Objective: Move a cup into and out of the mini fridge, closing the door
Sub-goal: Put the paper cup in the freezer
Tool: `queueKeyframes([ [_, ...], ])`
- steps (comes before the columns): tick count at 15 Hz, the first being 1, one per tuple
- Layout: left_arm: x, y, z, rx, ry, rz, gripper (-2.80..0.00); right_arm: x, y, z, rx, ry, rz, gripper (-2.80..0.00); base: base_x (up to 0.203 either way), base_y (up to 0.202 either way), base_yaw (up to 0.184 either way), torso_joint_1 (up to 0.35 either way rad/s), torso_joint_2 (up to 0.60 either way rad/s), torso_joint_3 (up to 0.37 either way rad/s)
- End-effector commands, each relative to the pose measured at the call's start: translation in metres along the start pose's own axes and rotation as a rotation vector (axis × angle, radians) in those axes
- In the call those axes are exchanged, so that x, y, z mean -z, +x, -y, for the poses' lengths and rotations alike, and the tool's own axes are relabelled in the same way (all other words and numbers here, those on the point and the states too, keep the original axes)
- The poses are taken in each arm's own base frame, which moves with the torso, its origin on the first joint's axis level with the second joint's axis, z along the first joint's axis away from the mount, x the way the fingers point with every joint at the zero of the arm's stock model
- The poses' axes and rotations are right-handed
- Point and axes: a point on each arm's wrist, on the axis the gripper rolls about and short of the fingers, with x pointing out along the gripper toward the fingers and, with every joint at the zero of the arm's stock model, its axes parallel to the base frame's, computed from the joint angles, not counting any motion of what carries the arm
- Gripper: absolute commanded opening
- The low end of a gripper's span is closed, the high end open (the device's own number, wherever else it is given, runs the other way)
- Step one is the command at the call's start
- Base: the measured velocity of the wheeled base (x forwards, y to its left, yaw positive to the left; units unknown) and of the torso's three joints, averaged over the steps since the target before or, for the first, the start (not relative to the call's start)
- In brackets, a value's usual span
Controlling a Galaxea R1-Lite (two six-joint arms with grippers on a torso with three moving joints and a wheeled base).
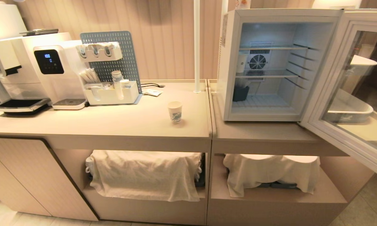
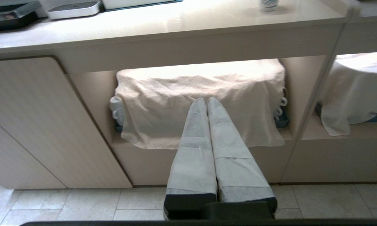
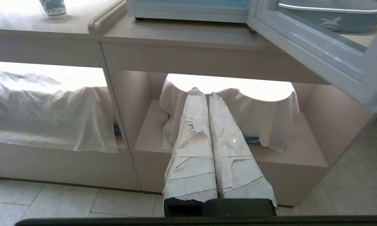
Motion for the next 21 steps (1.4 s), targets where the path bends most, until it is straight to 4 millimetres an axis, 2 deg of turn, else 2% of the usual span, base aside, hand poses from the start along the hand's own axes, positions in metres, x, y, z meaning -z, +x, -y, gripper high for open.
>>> queueKeyframes([
  [1,-0.0001,0.0001,0.0,0.0,0.0,-0.002,-2.8,0.0,0.0001,0.0,-0.002,0.0,-0.001,-2.8,0.0,0.195,0.002,0.004,0.0,0.005],
  [21,-0.0001,0.0001,0.0,0.0,-0.001,-0.002,-2.8,0.0,0.0001,0.0,0.001,0.0,-0.001,-2.8,0.0,0.192,0.0,0.003,0.0,0.002],
])
